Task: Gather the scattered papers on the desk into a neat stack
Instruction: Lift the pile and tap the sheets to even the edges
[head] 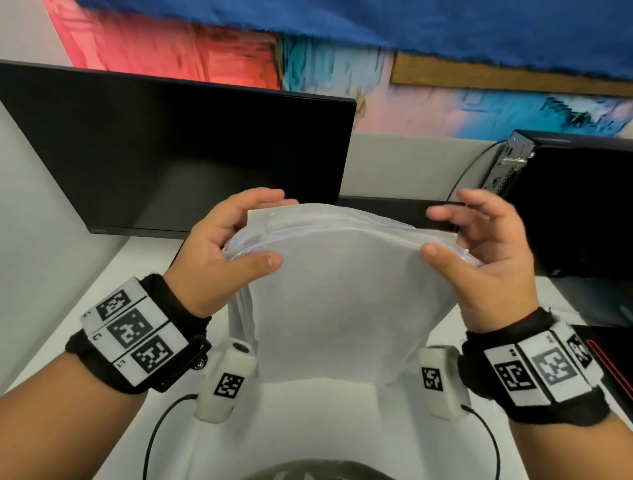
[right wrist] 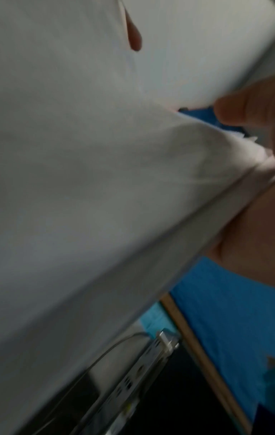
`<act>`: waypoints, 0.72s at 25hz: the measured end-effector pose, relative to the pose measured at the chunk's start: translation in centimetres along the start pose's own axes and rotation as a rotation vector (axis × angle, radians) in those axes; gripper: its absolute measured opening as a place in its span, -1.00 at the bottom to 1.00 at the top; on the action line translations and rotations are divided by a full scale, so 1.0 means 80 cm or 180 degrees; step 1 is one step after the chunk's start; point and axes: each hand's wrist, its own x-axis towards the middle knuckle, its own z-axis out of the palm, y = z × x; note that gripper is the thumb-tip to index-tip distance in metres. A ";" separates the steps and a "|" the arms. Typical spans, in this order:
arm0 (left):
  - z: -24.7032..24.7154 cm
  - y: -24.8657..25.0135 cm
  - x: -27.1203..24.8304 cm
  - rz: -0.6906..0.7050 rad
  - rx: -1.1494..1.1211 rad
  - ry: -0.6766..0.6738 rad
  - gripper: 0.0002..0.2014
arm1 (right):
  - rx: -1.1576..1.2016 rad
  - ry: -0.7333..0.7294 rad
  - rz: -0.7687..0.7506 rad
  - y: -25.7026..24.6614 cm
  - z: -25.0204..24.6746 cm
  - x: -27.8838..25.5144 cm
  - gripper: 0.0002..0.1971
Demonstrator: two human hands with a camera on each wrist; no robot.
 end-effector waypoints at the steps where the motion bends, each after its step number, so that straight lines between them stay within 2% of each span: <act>1: 0.000 0.002 0.003 -0.0012 0.0098 -0.0075 -0.51 | -0.0207 -0.0100 -0.0148 -0.005 0.001 0.004 -0.55; 4: 0.000 0.004 0.011 -0.0042 0.0288 -0.0201 -0.62 | -0.1201 -0.0288 -0.0544 -0.011 0.008 0.011 -0.82; 5: 0.001 0.004 0.013 -0.0081 0.0208 -0.0220 -0.65 | -0.1333 -0.0243 -0.0542 -0.009 0.008 0.011 -0.87; 10: -0.002 0.003 0.014 -0.0169 -0.0031 0.0008 -0.76 | -0.1051 0.0345 -0.0051 0.005 -0.005 0.008 -0.90; 13: -0.005 0.002 0.013 -0.0132 -0.0032 0.0072 -0.77 | -0.0818 0.0354 -0.0005 0.009 -0.008 0.001 -0.95; 15: -0.006 0.001 0.013 -0.0072 0.0027 0.0098 -0.75 | -0.0672 0.0245 -0.0016 0.012 -0.012 -0.004 -0.92; 18: -0.009 -0.007 0.012 -0.0024 -0.0075 0.0190 -0.67 | -0.0461 0.0111 -0.0018 0.025 -0.019 -0.010 -0.66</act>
